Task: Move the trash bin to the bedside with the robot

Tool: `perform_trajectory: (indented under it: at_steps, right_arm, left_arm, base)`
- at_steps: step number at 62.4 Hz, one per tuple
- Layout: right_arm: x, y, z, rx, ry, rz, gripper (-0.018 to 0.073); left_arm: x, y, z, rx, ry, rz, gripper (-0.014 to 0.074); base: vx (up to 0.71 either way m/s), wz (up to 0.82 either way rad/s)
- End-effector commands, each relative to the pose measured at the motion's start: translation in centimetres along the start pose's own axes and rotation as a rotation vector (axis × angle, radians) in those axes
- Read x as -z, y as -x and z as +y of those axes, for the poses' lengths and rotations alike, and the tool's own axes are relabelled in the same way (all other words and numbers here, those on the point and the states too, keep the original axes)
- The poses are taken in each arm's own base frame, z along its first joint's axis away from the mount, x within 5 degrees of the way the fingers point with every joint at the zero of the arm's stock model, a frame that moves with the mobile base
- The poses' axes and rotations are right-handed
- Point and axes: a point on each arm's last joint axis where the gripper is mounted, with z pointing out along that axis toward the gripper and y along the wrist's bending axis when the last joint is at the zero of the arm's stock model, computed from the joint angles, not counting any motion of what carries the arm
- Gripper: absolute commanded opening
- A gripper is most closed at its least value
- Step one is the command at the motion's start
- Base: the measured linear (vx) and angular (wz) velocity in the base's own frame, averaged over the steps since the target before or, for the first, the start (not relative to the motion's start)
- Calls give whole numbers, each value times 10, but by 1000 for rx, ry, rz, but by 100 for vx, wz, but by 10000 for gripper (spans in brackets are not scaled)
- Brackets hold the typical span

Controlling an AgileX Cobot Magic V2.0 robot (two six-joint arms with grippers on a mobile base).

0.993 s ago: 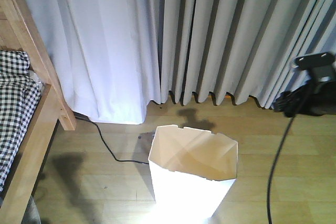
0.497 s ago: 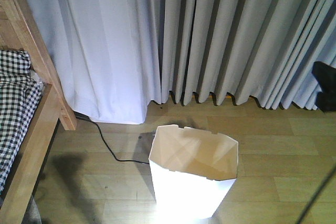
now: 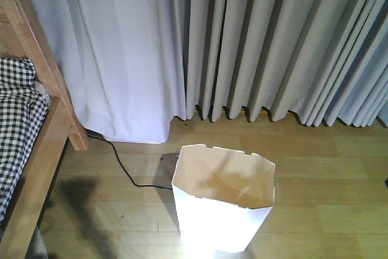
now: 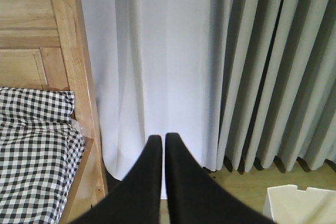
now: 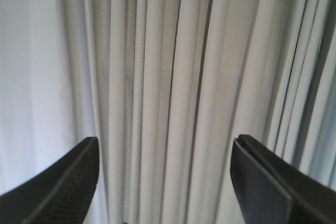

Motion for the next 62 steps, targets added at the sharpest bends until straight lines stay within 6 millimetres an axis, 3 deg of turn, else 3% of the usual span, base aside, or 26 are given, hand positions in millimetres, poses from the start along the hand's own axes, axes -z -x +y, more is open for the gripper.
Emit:
perform_trajectory:
  at_steps: [1, 6, 11, 23, 62]
  right_arm:
    - [4, 8, -4, -10, -42, -62, 518]
    - [5, 7, -3, -10, -31, -60, 491]
    - [5, 6, -2, -10, -28, -58, 393]
    - [5, 6, -2, -13, -25, -57, -17]
    - [5, 4, -2, 1, -29, -51, -9]
  left_arm:
    - [0, 1, 0, 6, -8, -65, -6]
    - [0, 1, 0, 6, -8, -65, -6]
    - [0, 1, 0, 6, -8, -65, -6]
    - [0, 1, 0, 6, -8, -65, -6]
    - [0, 1, 0, 6, -8, -65, -6]
  base:
    - [0, 0]
    - [0, 0]
    - [0, 0]
    - [0, 0]
    - [0, 0]
